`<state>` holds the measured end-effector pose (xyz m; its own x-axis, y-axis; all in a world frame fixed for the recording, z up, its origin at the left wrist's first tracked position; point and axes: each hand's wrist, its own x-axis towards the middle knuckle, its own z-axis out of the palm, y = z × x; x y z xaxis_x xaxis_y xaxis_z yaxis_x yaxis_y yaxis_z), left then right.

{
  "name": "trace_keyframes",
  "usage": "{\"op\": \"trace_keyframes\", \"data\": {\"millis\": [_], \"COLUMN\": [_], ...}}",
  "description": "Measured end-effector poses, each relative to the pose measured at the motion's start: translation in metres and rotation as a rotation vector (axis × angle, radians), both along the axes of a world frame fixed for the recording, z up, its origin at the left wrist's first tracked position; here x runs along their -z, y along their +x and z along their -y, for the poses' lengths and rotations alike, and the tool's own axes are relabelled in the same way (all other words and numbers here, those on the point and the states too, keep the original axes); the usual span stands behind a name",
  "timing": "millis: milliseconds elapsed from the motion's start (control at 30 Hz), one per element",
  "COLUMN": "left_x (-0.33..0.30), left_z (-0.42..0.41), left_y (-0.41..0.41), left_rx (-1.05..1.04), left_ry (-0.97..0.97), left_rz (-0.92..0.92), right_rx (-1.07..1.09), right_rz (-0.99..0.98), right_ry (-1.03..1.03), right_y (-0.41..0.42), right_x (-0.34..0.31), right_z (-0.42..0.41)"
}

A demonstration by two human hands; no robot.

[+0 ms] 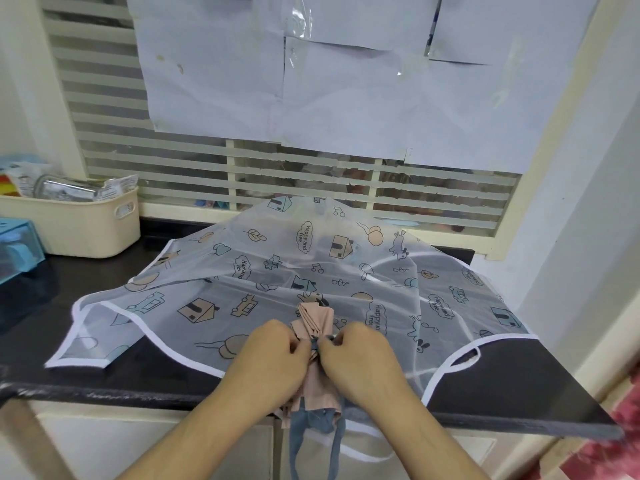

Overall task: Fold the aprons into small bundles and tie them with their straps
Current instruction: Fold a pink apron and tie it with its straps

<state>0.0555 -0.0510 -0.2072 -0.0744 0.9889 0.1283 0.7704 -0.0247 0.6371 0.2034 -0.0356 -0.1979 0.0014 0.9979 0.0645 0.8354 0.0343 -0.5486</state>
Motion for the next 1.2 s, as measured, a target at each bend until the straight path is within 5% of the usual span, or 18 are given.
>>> {"op": "trace_keyframes", "data": {"millis": [100, 200, 300, 567, 733, 967, 1133, 1200], "left_x": [-0.003, -0.019, -0.034, -0.044, -0.046, -0.044, -0.075, -0.084], "left_z": [0.001, 0.010, 0.023, 0.041, 0.055, 0.083, 0.109, 0.115], "left_y": [0.004, 0.001, -0.004, -0.023, -0.033, -0.028, -0.012, -0.008], "left_rx": [-0.034, -0.027, 0.062, -0.067, -0.182, -0.057, 0.163, 0.152], "left_ry": [-0.091, -0.140, -0.187, 0.080, 0.140, -0.066, -0.390, -0.350], "left_rz": [0.180, 0.673, 1.059, 1.060, 1.041, 0.825, 0.667, 0.594], "right_rx": [-0.045, -0.110, -0.248, -0.278, -0.384, -0.680, -0.769, -0.685], "right_rz": [-0.147, -0.410, -0.662, -0.758, -0.670, -1.305, -1.065, -0.896], "right_ry": [0.008, 0.132, 0.040, -0.301, -0.272, -0.271, -0.069, 0.052], "right_y": [-0.001, 0.002, 0.005, 0.031, 0.050, 0.055, 0.036, 0.033], "right_x": [-0.003, -0.015, -0.027, -0.029, -0.045, -0.101, -0.131, -0.139], "right_z": [0.001, 0.010, 0.026, 0.067, 0.091, 0.132, 0.156, 0.161]}}
